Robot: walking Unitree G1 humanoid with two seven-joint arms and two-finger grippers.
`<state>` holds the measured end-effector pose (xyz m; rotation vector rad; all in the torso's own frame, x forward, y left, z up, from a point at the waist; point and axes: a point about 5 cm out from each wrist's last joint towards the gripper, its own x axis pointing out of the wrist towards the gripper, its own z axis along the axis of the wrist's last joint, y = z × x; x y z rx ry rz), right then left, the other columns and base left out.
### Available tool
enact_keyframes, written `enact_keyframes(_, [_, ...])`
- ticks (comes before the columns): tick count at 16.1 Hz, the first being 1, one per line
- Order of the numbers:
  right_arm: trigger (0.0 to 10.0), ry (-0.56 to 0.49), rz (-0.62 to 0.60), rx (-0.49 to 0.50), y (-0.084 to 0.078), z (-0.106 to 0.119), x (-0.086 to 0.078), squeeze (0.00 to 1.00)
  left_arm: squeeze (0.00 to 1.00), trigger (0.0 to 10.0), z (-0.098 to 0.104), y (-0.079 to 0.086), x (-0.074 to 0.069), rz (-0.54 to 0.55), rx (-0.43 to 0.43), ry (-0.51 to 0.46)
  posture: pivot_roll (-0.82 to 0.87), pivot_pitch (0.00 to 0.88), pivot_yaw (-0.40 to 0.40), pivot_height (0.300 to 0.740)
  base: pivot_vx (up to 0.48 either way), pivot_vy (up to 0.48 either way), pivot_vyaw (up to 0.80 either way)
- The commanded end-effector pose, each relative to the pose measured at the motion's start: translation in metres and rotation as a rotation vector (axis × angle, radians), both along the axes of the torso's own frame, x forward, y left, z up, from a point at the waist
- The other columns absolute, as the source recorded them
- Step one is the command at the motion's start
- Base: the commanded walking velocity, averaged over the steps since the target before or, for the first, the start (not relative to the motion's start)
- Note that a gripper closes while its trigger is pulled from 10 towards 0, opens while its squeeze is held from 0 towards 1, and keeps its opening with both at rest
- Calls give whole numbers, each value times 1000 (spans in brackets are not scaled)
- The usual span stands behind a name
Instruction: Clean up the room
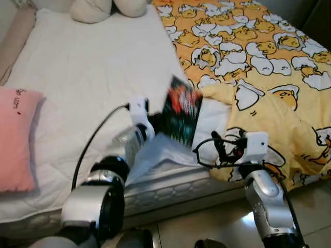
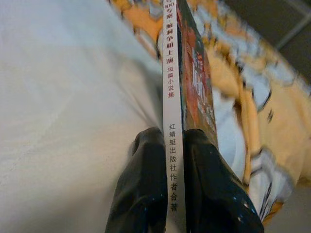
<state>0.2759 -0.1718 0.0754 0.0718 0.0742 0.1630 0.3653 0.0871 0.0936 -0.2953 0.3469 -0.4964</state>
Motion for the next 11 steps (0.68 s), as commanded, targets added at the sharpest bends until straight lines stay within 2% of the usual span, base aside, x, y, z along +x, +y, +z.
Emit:
enact_keyframes(1, [10000, 14, 14, -2, 4, -6, -4, 0, 0, 0, -13, -18, -10, -101, 44, 42, -5, 0, 17, 740, 0, 0, 0])
enact_keyframes(2, [10000, 33, 26, -3, 6, -11, -8, 0, 0, 0, -24, -30, -19, -141, 78, 92, -13, 0, 11, 740, 0, 0, 0])
enact_keyframes(4, [10000, 67, 39, -11, 6, -19, -17, 0, 0, 0, -35, -38, -27, -145, 106, 167, -41, 0, 10, 740, 0, 0, 0])
enact_keyframes(6, [10000, 87, 41, -23, 3, -23, -25, 0, 0, 0, -37, -38, -28, -133, 103, 221, -64, 0, 12, 740, 0, 0, 0])
enact_keyframes(7, [10000, 94, 35, -27, 0, -24, -29, 0, 0, 0, -34, -38, -26, -132, 106, 207, -73, 0, 16, 740, 0, 0, 0])
enact_keyframes(8, [10000, 97, 31, -31, -1, -25, -30, 0, 404, 0, -32, -35, -23, -110, 123, 187, -75, 0, 17, 740, 0, 0, 0])
enact_keyframes(9, [10000, 99, 28, -33, -2, -25, -33, 0, 1000, 0, -28, -32, -19, -71, 131, 150, -85, 0, 19, 740, 0, 0, 0])
enact_keyframes(10, [10000, 101, 26, -33, -3, -25, -35, 0, 1000, 4000, -26, -29, -16, -41, 165, 112, -85, 0, 18, 740, 0, 0, 0])
enact_keyframes(11, [10000, 108, 27, -33, -2, -26, -36, 0, 1000, 10000, -26, -29, -16, -25, 190, 101, -84, 0, 16, 740, 0, 0, 0])
